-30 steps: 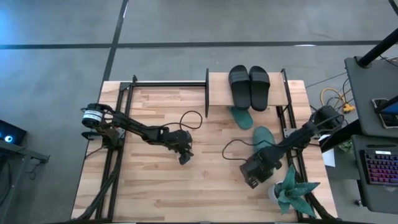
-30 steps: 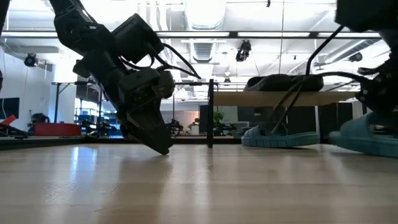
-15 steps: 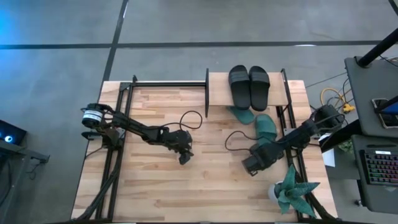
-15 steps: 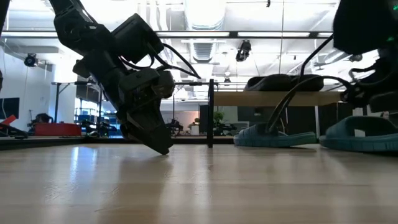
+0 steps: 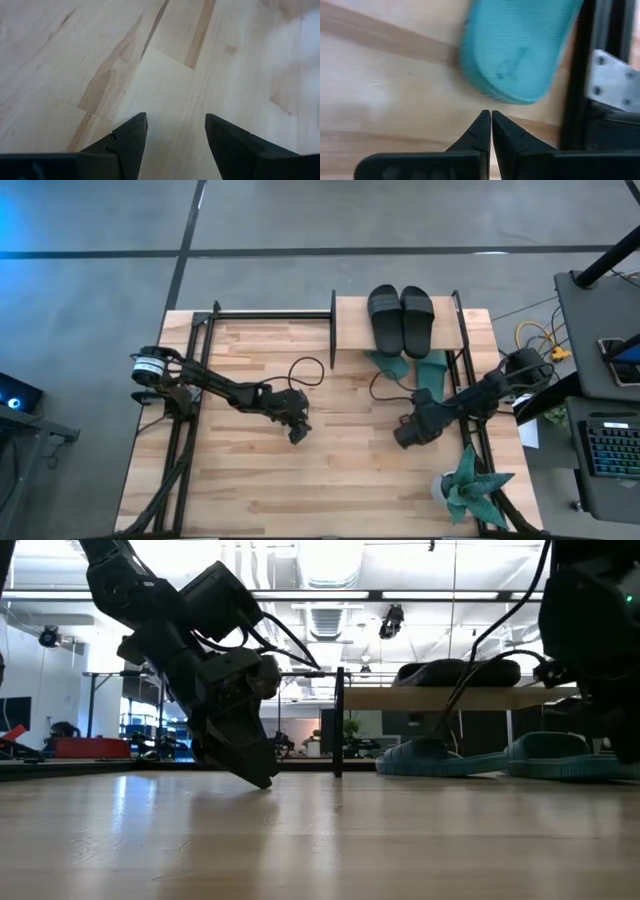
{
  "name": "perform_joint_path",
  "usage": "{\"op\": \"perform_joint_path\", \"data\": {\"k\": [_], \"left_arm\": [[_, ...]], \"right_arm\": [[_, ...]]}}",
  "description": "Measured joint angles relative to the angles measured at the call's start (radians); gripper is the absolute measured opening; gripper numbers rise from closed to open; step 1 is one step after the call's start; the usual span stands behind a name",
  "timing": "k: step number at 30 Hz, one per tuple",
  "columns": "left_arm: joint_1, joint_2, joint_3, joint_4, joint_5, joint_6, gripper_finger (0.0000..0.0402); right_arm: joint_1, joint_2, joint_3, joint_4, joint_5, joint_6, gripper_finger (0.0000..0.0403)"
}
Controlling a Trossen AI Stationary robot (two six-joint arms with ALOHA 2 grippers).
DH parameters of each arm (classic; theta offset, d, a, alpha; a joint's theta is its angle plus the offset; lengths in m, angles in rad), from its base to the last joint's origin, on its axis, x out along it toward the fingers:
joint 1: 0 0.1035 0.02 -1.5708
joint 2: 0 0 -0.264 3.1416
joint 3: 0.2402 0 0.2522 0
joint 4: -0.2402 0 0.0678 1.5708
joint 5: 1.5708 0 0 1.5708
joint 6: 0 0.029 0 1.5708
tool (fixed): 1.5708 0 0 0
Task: Pick and place slides into the shelf
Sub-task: Adjust the green slippers under the shelf
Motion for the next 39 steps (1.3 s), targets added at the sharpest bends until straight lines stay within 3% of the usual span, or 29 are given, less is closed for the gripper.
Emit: {"op": "perform_joint_path", "data": {"k": [6,10,14,18,25,39], "left_arm": [[0.0,0.001,0.0,0.01,0.0,-0.002,0.0191],[0.0,0.001,0.0,0.015,0.001,-0.002,0.0191],[0.0,0.002,0.0,0.017,0.001,0.001,0.0191],[0.0,0.002,0.0,0.018,0.002,0.001,0.0191],[0.0,0.002,0.0,0.018,0.003,0.001,0.0191],[-0.001,0.002,0.0,0.019,0.003,0.002,0.0191]], "right_arm": [[0.027,-0.022,0.06,0.025,0.005,0.006,0.0009],[0.038,-0.075,0.076,0.183,0.042,-0.003,0.0009],[0.018,-0.091,0.066,0.11,0.227,0.23,0.0009],[-0.06,-0.091,0.046,0.028,0.262,0.357,0.0009],[-0.21,-0.092,0.028,0.174,0.298,0.151,0.0009],[-0.425,-0.089,0.028,0.247,0.366,0.038,0.0009]]}}
